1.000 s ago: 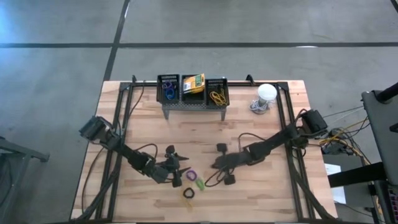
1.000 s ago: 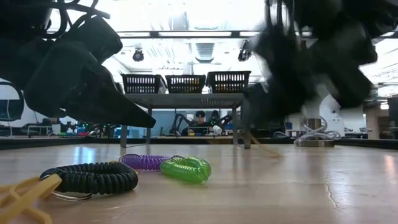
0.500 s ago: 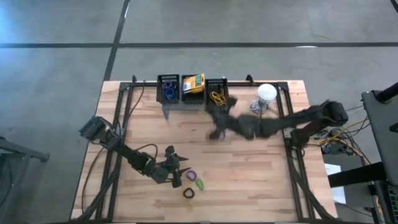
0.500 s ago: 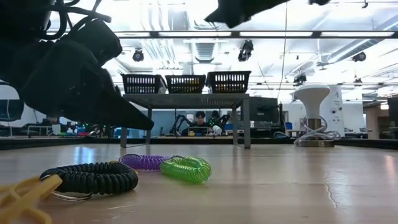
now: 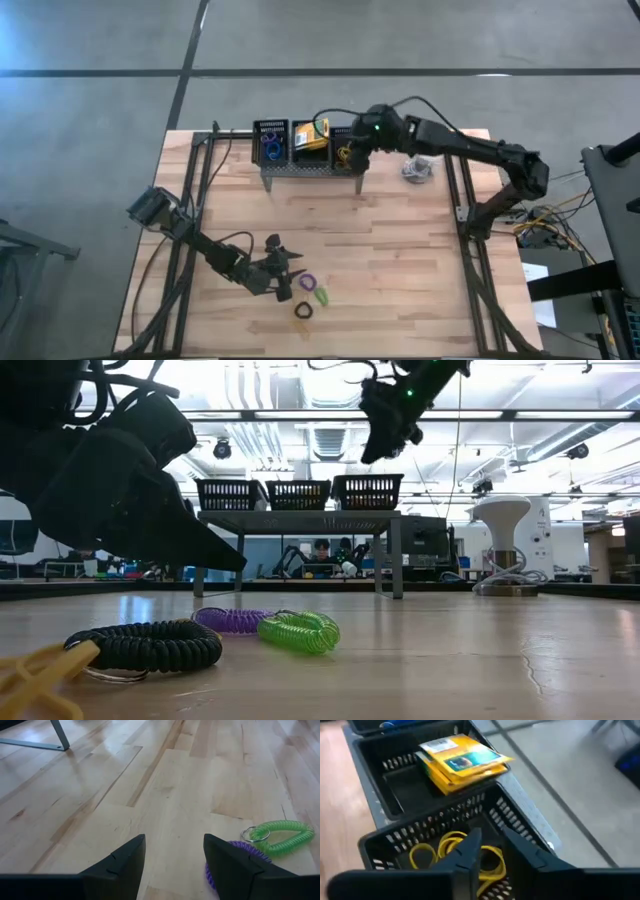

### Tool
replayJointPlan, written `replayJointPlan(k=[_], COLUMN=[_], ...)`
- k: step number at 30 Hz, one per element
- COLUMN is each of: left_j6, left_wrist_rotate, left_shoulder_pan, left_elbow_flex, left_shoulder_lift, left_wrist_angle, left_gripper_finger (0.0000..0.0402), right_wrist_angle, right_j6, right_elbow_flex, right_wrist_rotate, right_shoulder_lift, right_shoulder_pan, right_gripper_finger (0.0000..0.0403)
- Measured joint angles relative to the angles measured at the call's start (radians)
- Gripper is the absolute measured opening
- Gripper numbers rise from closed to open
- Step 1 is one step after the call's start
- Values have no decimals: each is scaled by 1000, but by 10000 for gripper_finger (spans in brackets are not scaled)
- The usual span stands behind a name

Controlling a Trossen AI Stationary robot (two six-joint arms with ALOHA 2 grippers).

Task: Pick & Place Office Desk Supplies
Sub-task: Put the green spring keychain into the left black bin on the shelf

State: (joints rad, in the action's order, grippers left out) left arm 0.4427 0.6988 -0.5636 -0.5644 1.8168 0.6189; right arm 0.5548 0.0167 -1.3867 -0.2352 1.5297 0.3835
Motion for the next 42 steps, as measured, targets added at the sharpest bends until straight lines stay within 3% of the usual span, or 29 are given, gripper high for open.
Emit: replayJointPlan(k=[5, 10, 13, 17, 22, 26, 34, 38, 42], left_j6=[1, 2, 3, 40, 154, 186, 195, 203, 220], left_wrist_rotate=[0, 0, -7, -40, -35, -18, -10, -10, -10], left_shoulder_pan=[0, 0, 0, -19, -25, -27, -26, -26, -26], left_elbow_flex=[0, 0, 0, 0, 0, 2, 3, 2, 2], left_shoulder_lift=[0, 0, -2, -61, -177, -211, -201, -194, -192], left_wrist_angle=[-3, -3, -5, -78, -298, -363, -358, -358, -364], left_gripper_finger=[206, 205, 205, 201, 189, 180, 173, 173, 173], right_wrist_angle=[58, 26, -32, -236, -584, -762, -775, -764, -676], right_j6=[5, 16, 48, 59, -125, -291, -630, -638, -561], right_elbow_flex=[-115, -99, -15, 175, 424, 513, 429, 332, 232], right_wrist_rotate=[9, 51, 56, 53, 114, 131, 71, 63, 51], right_shoulder_lift=[-8, -27, -27, -20, -3, 65, 328, 439, 510], right_shoulder_pan=[-3, -155, -295, -487, -691, -787, -829, -829, -829], right_gripper_finger=[111, 122, 118, 108, 97, 109, 186, 205, 198])
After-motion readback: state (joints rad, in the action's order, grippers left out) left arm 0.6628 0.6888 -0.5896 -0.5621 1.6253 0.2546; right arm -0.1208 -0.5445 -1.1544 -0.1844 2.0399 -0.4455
